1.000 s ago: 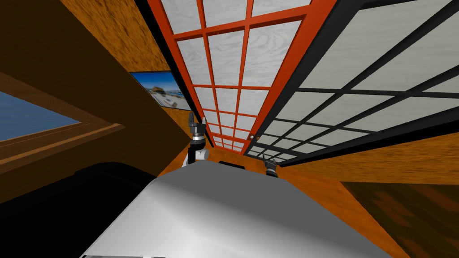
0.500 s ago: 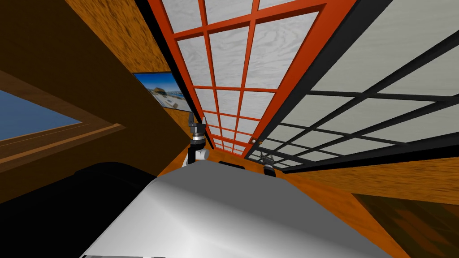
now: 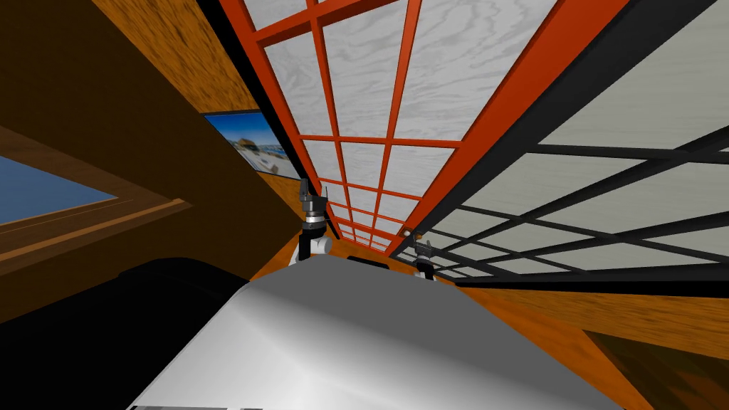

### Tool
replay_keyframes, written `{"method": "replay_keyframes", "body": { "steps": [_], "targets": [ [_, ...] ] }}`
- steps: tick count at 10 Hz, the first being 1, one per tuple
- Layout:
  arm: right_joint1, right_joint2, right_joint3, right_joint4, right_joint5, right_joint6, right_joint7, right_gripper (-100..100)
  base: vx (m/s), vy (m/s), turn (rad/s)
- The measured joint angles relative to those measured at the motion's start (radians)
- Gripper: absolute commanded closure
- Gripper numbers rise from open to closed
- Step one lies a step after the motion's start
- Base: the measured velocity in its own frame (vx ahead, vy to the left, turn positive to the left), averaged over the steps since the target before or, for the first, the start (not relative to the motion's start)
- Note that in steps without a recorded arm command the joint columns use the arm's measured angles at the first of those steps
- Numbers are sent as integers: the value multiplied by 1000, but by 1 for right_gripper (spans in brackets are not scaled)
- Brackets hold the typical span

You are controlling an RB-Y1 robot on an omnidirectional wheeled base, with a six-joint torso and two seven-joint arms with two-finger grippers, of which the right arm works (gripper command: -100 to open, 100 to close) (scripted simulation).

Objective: Pull the door open

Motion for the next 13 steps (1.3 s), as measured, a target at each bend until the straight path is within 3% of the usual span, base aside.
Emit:
{"method": "replay_keyframes", "body": {
  "steps": [1,8,9,10,13],
  "targets": [
    [-1,0,0,2,0,-2,1,100,3,3,18],
    [2,4,7,-4,1,4,-7,100,-37,5,-2],
    [-17,-2,1,39,-6,-15,-5,100,-111,13,-4],
    [-15,-8,0,55,-8,-24,-8,100,-49,19,-20],
    [16,2,5,29,-4,-8,-14,100,-45,14,-21]
  ]
}}
